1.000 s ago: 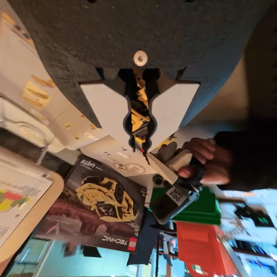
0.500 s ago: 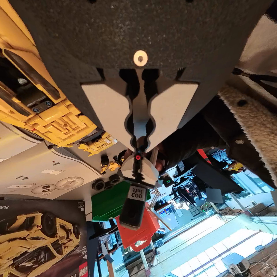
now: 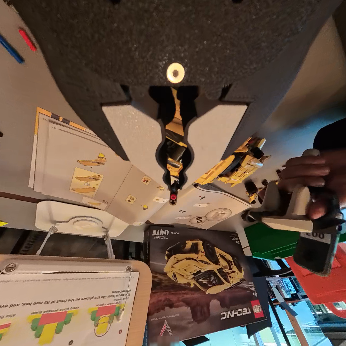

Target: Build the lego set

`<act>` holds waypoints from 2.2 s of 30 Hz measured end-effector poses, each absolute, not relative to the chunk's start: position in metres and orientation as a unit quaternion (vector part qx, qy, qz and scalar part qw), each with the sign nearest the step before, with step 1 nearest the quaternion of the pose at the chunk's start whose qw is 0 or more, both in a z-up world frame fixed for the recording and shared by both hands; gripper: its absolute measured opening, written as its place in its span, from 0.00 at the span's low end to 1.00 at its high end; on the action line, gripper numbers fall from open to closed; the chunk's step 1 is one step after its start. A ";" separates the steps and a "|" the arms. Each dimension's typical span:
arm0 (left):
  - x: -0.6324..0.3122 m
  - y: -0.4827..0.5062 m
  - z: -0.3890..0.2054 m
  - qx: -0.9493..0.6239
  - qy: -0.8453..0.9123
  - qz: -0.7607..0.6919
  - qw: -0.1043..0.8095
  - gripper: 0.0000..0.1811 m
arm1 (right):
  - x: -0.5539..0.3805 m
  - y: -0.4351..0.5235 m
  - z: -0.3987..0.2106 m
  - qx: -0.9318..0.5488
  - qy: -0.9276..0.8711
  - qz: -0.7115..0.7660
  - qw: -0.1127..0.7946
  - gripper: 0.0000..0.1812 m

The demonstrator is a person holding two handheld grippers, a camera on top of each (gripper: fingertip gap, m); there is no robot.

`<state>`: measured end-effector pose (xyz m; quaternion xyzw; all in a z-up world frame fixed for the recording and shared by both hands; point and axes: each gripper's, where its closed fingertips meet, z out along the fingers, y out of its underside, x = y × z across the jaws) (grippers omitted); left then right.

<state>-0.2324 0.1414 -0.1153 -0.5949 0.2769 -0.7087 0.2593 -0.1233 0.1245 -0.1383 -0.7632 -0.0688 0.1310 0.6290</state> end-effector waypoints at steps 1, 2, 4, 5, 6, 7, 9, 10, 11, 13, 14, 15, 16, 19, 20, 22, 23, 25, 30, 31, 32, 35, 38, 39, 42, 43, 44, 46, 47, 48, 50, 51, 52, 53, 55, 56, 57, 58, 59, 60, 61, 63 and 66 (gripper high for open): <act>-0.233 0.142 -0.116 -0.594 0.272 -0.713 0.254 0.07 | -0.122 0.125 -0.137 -0.760 -0.065 0.134 0.632 0.03; -0.233 0.143 -0.117 -0.595 0.269 -0.715 0.249 0.07 | -0.120 0.125 -0.136 -0.759 -0.062 0.136 0.634 0.03; -0.233 0.146 -0.119 -0.598 0.266 -0.713 0.250 0.07 | -0.120 0.126 -0.140 -0.766 -0.056 0.149 0.622 0.03; -0.233 0.146 -0.120 -0.600 0.267 -0.712 0.250 0.07 | -0.120 0.126 -0.141 -0.767 -0.054 0.160 0.619 0.03; -0.233 0.146 -0.121 -0.601 0.268 -0.710 0.250 0.07 | -0.120 0.127 -0.141 -0.766 -0.052 0.165 0.619 0.03; -0.233 0.146 -0.122 -0.603 0.270 -0.708 0.250 0.07 | -0.118 0.127 -0.141 -0.767 -0.050 0.162 0.619 0.03; -0.233 0.145 -0.123 -0.601 0.273 -0.709 0.247 0.07 | -0.116 0.127 -0.141 -0.766 -0.048 0.156 0.622 0.03; -0.233 0.144 -0.122 -0.600 0.276 -0.709 0.246 0.07 | -0.116 0.127 -0.142 -0.767 -0.049 0.156 0.621 0.03; -0.232 0.144 -0.123 -0.601 0.278 -0.708 0.246 0.07 | -0.116 0.128 -0.143 -0.768 -0.050 0.156 0.619 0.03; -0.232 0.143 -0.124 -0.603 0.283 -0.704 0.247 0.07 | -0.117 0.128 -0.144 -0.769 -0.050 0.159 0.617 0.03; -0.232 0.142 -0.125 -0.604 0.285 -0.703 0.246 0.07 | -0.117 0.128 -0.144 -0.768 -0.050 0.161 0.618 0.03; -0.231 0.141 -0.126 -0.605 0.288 -0.702 0.244 0.07 | -0.117 0.128 -0.143 -0.767 -0.050 0.162 0.619 0.03; -0.230 0.140 -0.127 -0.606 0.290 -0.700 0.242 0.07 | -0.118 0.128 -0.143 -0.766 -0.050 0.165 0.620 0.03; -0.229 0.139 -0.128 -0.606 0.294 -0.699 0.240 0.07 | -0.120 0.127 -0.141 -0.763 -0.053 0.171 0.621 0.03; -0.229 0.139 -0.128 -0.607 0.294 -0.699 0.239 0.07 | -0.121 0.127 -0.140 -0.760 -0.057 0.172 0.624 0.03; -0.229 0.139 -0.128 -0.608 0.293 -0.698 0.238 0.07 | -0.124 0.125 -0.138 -0.758 -0.067 0.171 0.626 0.03; -0.230 0.140 -0.128 -0.608 0.292 -0.698 0.239 0.07 | -0.126 0.125 -0.138 -0.757 -0.072 0.170 0.627 0.03; -0.230 0.140 -0.128 -0.608 0.292 -0.698 0.239 0.07 | -0.129 0.125 -0.138 -0.756 -0.082 0.167 0.628 0.03; -0.230 0.137 -0.126 -0.605 0.293 -0.701 0.238 0.07 | -0.135 0.125 -0.141 -0.759 -0.095 0.165 0.622 0.04; -0.230 0.137 -0.125 -0.606 0.293 -0.701 0.238 0.07 | -0.135 0.126 -0.141 -0.759 -0.096 0.164 0.622 0.03; -0.231 0.138 -0.124 -0.605 0.292 -0.701 0.239 0.07 | -0.136 0.125 -0.141 -0.759 -0.099 0.166 0.622 0.03; -0.234 0.141 -0.120 -0.604 0.287 -0.700 0.251 0.07 | -0.180 0.106 -0.135 -0.732 -0.190 0.269 0.596 0.03; -0.242 0.155 -0.115 -0.610 0.275 -0.684 0.291 0.06 | -0.251 0.045 -0.154 -0.712 -0.342 0.432 0.436 0.03; -0.246 0.161 -0.115 -0.617 0.270 -0.672 0.306 0.06 | -0.263 0.034 -0.169 -0.723 -0.372 0.430 0.393 0.03; -0.262 0.189 -0.123 -0.655 0.258 -0.610 0.363 0.06 | -0.274 0.020 -0.218 -0.765 -0.447 0.354 0.301 0.03; -0.272 0.204 -0.130 -0.679 0.247 -0.575 0.383 0.06 | -0.275 0.018 -0.225 -0.769 -0.456 0.340 0.291 0.03; -0.284 0.218 -0.136 -0.699 0.233 -0.547 0.398 0.05 | -0.277 0.016 -0.229 -0.770 -0.462 0.336 0.285 0.04; -0.308 0.237 -0.137 -0.719 0.193 -0.526 0.411 0.06 | -0.275 0.012 -0.236 -0.778 -0.461 0.338 0.261 0.04; -0.320 0.243 -0.136 -0.725 0.183 -0.518 0.416 0.06 | -0.273 0.012 -0.239 -0.785 -0.454 0.341 0.249 0.04; -0.333 0.247 -0.137 -0.735 0.184 -0.499 0.421 0.06 | -0.271 0.011 -0.242 -0.790 -0.445 0.348 0.238 0.04; -0.362 0.253 -0.146 -0.765 0.203 -0.440 0.425 0.06 | -0.266 0.013 -0.248 -0.801 -0.436 0.341 0.228 0.04; -0.379 0.253 -0.148 -0.777 0.210 -0.412 0.427 0.06 | -0.265 0.013 -0.251 -0.804 -0.439 0.332 0.227 0.04; -0.395 0.252 -0.149 -0.786 0.218 -0.389 0.429 0.07 | -0.264 0.014 -0.254 -0.805 -0.443 0.323 0.226 0.04; -0.412 0.248 -0.150 -0.792 0.229 -0.370 0.429 0.08 | -0.265 0.014 -0.254 -0.803 -0.445 0.323 0.230 0.04; -0.451 0.238 -0.156 -0.810 0.240 -0.319 0.428 0.10 | -0.265 0.016 -0.255 -0.802 -0.446 0.325 0.230 0.04; -0.471 0.232 -0.159 -0.818 0.242 -0.295 0.431 0.12 | -0.265 0.017 -0.255 -0.802 -0.444 0.326 0.231 0.04; -0.486 0.224 -0.161 -0.821 0.247 -0.278 0.433 0.13 | -0.264 0.019 -0.255 -0.802 -0.443 0.325 0.234 0.04; -0.497 0.214 -0.163 -0.822 0.259 -0.268 0.430 0.14 | -0.263 0.021 -0.255 -0.803 -0.442 0.322 0.238 0.04; -0.506 0.204 -0.167 -0.824 0.270 -0.259 0.425 0.15 | -0.262 0.022 -0.255 -0.803 -0.443 0.319 0.241 0.04; -0.512 0.196 -0.171 -0.827 0.279 -0.253 0.417 0.16 | -0.261 0.024 -0.254 -0.802 -0.444 0.317 0.244 0.05; -0.516 0.187 -0.176 -0.830 0.290 -0.248 0.407 0.17 | -0.261 0.025 -0.254 -0.801 -0.443 0.318 0.246 0.06; -0.521 0.177 -0.186 -0.833 0.309 -0.241 0.391 0.17 | -0.260 0.027 -0.253 -0.801 -0.439 0.323 0.247 0.09; -0.522 0.173 -0.198 -0.834 0.320 -0.237 0.382 0.18 | -0.261 0.030 -0.249 -0.795 -0.435 0.333 0.259 0.12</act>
